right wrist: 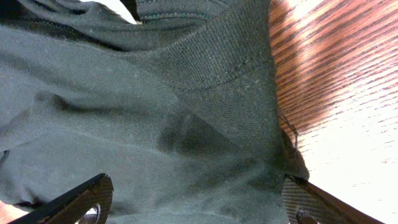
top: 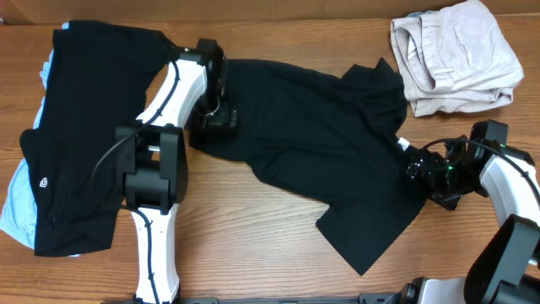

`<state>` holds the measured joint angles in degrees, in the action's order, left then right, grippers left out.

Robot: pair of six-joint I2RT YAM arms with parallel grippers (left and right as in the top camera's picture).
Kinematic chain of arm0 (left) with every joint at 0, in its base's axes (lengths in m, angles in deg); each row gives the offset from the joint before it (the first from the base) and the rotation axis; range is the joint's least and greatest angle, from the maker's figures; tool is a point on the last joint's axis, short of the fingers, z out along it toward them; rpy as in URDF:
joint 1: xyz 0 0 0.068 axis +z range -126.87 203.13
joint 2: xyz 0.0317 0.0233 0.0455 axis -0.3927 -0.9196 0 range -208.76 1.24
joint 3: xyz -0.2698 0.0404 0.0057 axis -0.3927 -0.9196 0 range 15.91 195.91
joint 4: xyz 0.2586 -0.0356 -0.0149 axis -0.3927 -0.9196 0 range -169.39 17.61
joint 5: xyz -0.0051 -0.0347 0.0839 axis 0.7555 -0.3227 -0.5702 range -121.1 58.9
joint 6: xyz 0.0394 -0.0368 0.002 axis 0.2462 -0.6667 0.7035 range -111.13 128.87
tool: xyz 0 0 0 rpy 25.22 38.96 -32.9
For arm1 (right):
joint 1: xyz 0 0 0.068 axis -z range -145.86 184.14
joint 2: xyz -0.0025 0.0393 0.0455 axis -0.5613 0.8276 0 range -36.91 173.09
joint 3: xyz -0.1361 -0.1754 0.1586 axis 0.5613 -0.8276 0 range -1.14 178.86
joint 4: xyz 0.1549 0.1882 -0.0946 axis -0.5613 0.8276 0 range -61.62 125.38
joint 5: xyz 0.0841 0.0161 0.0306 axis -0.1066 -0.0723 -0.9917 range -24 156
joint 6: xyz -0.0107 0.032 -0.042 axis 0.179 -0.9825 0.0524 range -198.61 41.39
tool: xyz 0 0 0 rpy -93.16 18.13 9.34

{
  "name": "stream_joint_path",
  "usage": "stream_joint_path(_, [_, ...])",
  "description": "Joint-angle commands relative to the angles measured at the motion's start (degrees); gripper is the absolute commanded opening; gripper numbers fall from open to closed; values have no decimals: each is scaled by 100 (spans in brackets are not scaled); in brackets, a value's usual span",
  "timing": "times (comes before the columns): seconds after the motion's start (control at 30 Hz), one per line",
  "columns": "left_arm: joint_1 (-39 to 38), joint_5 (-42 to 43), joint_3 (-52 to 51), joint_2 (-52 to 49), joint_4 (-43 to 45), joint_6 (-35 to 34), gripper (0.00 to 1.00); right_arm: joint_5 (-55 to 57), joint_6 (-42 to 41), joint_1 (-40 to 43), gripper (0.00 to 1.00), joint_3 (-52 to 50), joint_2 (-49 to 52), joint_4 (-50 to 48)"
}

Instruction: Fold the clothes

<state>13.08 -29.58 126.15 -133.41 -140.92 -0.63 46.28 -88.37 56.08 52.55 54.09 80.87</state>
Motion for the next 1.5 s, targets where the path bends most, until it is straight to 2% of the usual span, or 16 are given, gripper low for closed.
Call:
stream_joint_path(0.0, [26, 44, -417, -4, 387, -304, 84, -72, 87, -24, 91, 155, -142, -28])
stream_joint_path(0.07, [26, 44, -533, -4, 568, -361, 81, -70, 87, -24, 91, 155, -142, -31])
stream_joint_path(0.13, [26, 44, -575, -4, 673, -387, 72, -72, 87, -24, 91, 155, -142, -33])
stream_joint_path(0.2, [26, 42, -586, -4, 772, -387, 57, -70, 87, -24, 91, 155, -142, -35])
stream_joint_path(0.27, [28, 42, -579, -4, 905, -435, 38, -33, 85, -24, 91, 155, -142, -42])
stream_joint_path(0.3, [37, 44, -553, -2, 931, -496, 21, -22, 85, -24, 91, 155, -142, -50])
stream_joint_path(0.33, [46, 44, -494, -2, 931, -575, 10, -2, 85, -24, 91, 155, -142, -52])
stream_joint_path(0.37, [48, 44, -431, -2, 920, -584, 6, 15, 85, -24, 91, 155, -142, -52])
stream_joint_path(0.53, [48, -63, 214, 9, 323, -573, 6, 17, 85, -24, 91, 155, -142, -55])
stream_joint_path(0.63, [48, -85, 824, 9, -463, -376, 9, 17, 85, -24, 91, 155, -142, -52])
stream_joint_path(0.73, [13, -81, 1556, 9, -1661, -236, 10, 17, 85, -24, 91, 155, -142, -55])
stream_joint_path(0.93, [-153, -81, 1947, 9, -2830, -114, 15, 17, 85, -24, 91, 155, -142, -74])
stream_joint_path(1.1, [-354, -173, 1812, -4, -2592, -74, 25, 17, 85, -24, 91, 155, -142, -74])
stream_joint_path(1.23, [-433, -581, 1705, -4, -1749, -81, 37, 17, 85, -24, 91, 155, -142, -74])
stream_joint_path(1.37, [-413, -704, 1585, -4, -726, -87, 38, 17, 87, -24, 91, 155, -142, -70])
stream_joint_path(1.47, [-341, -678, 1602, -2, -752, -212, 42, 42, 90, -24, 91, 155, -142, -22])
